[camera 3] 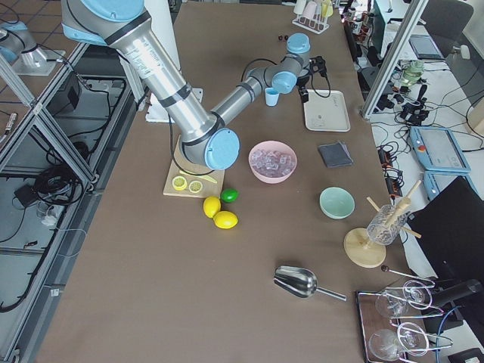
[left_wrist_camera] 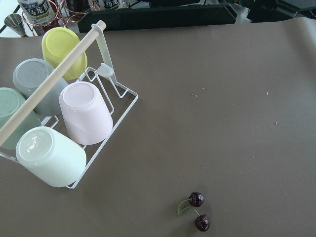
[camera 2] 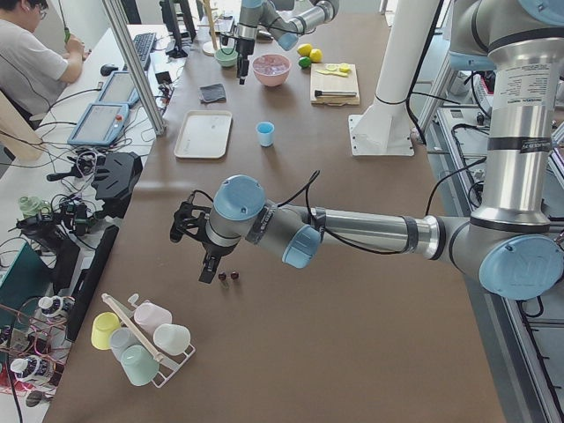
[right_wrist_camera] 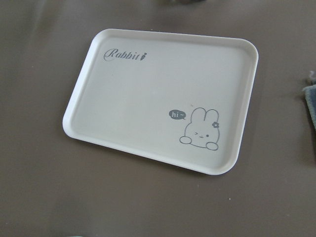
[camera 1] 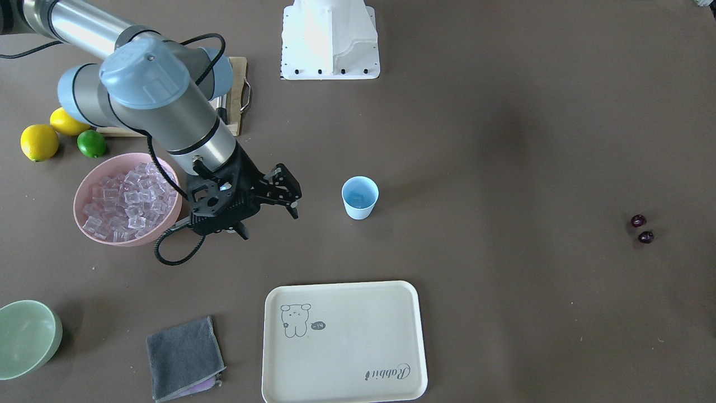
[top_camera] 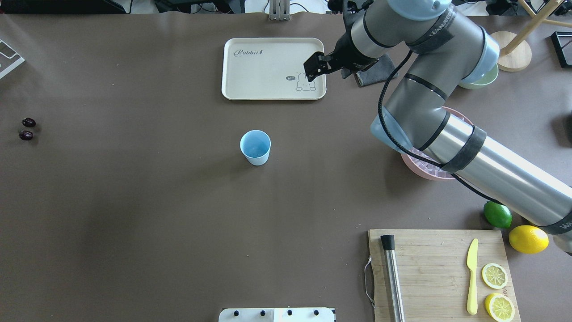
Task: Put ice and cherries in cup
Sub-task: 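Move the right gripper back over the pink bowl of ice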
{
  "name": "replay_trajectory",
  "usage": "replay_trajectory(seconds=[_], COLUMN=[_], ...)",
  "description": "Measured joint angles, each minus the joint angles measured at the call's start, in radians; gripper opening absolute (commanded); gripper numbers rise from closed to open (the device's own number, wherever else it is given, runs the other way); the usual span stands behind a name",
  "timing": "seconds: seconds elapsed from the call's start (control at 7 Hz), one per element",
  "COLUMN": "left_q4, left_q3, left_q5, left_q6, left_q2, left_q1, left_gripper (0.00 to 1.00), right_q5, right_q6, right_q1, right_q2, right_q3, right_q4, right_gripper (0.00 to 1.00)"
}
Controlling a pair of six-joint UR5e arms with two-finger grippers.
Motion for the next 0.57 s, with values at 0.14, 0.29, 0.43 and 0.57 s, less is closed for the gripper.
replay_trajectory(seconds=[0.14, 0.29, 0.43, 0.57], left_q4=[-0.002, -0.003, -0.005, -0.007], left_q3=[-0.001, -0.002, -0.003, -0.004], left_q5=[0.001, 0.001, 0.002, 0.002], left_q6=[0.001, 0.002, 0.003, 0.004], left_q2=[-0.001, -0.004, -0.007, -0.009], left_q1=[0.000, 0.001, 0.001, 0.002], left_gripper=[0.98, 0.98, 0.98, 0.98], right_q5=[0.019, 0.022, 0.019, 0.014], right_q6=[-0.030, -0.059, -0.074, -0.085], right_q1=[0.039, 0.065, 0.084, 0.094], right_q2=[-0.048, -0.115, -0.189, -0.264], right_q3=[0.033, 0.079, 0.127, 0.176], right_q4=[-0.037, -0.058, -0.066, -0.069], right_gripper=[0.91, 0.91, 0.91, 0.92])
